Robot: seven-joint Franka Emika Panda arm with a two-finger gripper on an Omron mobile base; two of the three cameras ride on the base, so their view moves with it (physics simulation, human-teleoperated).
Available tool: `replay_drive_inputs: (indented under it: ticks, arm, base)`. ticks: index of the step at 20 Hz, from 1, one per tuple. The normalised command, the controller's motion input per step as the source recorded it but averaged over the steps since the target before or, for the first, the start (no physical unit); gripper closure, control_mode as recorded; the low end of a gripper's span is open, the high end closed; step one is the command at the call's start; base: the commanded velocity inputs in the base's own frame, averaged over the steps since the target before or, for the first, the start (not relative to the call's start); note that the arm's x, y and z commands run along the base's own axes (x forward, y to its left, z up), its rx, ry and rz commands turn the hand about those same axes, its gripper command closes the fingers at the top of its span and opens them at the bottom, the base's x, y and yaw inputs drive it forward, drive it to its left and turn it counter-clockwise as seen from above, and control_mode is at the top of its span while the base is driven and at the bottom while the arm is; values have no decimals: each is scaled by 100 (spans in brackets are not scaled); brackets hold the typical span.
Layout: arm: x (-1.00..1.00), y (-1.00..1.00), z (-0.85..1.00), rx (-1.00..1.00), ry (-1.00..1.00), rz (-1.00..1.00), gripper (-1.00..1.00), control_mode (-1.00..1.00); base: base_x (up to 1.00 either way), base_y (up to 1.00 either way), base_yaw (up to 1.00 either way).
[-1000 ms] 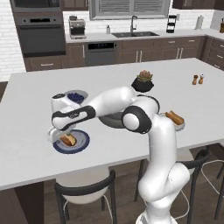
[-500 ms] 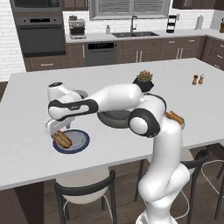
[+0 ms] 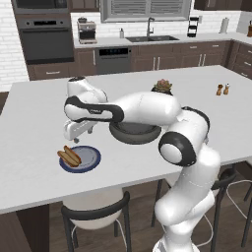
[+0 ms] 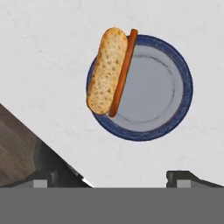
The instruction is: Place one bun and one sausage from the bowl on each plate.
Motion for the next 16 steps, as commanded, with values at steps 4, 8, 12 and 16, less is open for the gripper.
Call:
replay_drive_inputs:
  ticks: [4,8,12,16]
  arm:
    - [22,-99,49,10,0,-6,-100,-100]
    - [61,-100,42,12,0,-22,-100,-100]
    - [61,-100,26,5,0,-19,-100,-100]
    - [58,-100,1,0,0,-2,-100,-100]
  base:
    - [0,0,0]
    - [0,0,0]
    - [0,0,0]
    - [0,0,0]
